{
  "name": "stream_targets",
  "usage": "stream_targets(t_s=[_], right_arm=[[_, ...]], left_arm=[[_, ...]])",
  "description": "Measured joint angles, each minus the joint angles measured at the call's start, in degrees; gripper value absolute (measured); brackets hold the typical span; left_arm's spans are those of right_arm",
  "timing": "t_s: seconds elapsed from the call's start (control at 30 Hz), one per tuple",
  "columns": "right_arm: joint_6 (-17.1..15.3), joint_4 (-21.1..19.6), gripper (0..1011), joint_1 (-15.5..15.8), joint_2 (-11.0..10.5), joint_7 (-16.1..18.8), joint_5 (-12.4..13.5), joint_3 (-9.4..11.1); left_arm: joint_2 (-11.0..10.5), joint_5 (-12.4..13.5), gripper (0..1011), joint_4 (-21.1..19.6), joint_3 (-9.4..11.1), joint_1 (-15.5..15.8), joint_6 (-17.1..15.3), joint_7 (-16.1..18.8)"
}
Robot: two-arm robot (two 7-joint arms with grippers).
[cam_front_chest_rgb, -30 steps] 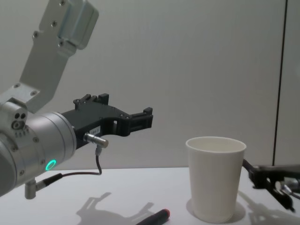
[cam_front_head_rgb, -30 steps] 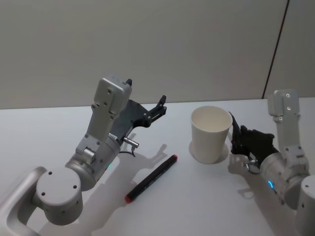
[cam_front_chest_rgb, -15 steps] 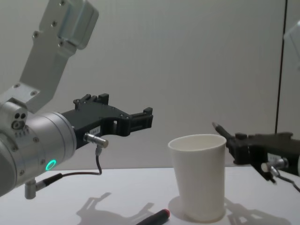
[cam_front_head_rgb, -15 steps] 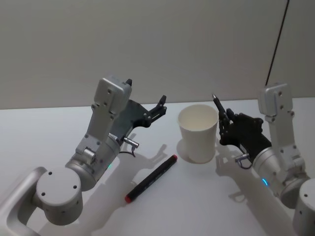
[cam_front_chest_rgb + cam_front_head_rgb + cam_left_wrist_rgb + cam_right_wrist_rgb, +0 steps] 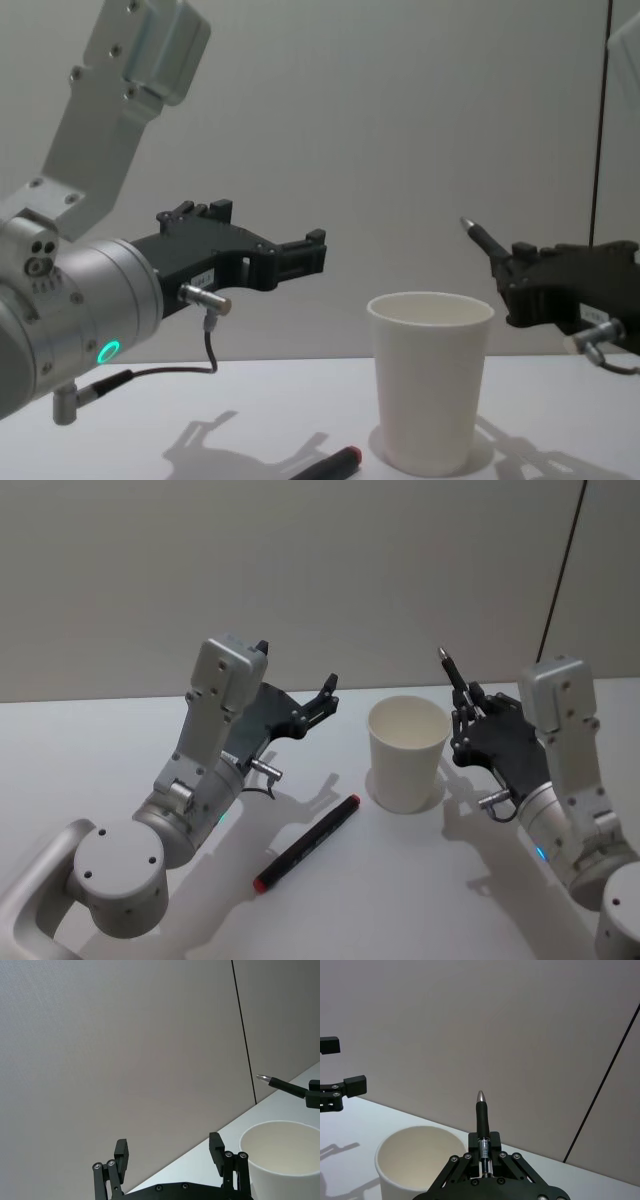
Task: Place the pen into the pen holder.
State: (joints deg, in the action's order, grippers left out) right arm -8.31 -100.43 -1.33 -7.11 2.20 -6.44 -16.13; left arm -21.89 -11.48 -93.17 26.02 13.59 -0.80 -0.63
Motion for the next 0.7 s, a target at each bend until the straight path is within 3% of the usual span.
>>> stream_targets(t_s=[0.33, 0.7], right_arm=[[2.11, 0.05, 119, 0.30, 0.06, -0.79, -2.56, -0.37], [5.54, 2.33, 119, -0.84, 1.23, 0.66, -5.30, -1.46]], left_arm=[[0.00, 0.00, 1001, 0.00, 0.00, 0.00, 0.00, 0.00], [0.00, 0.00, 1001, 0.00, 0.00, 0.00, 0.00, 0.00]])
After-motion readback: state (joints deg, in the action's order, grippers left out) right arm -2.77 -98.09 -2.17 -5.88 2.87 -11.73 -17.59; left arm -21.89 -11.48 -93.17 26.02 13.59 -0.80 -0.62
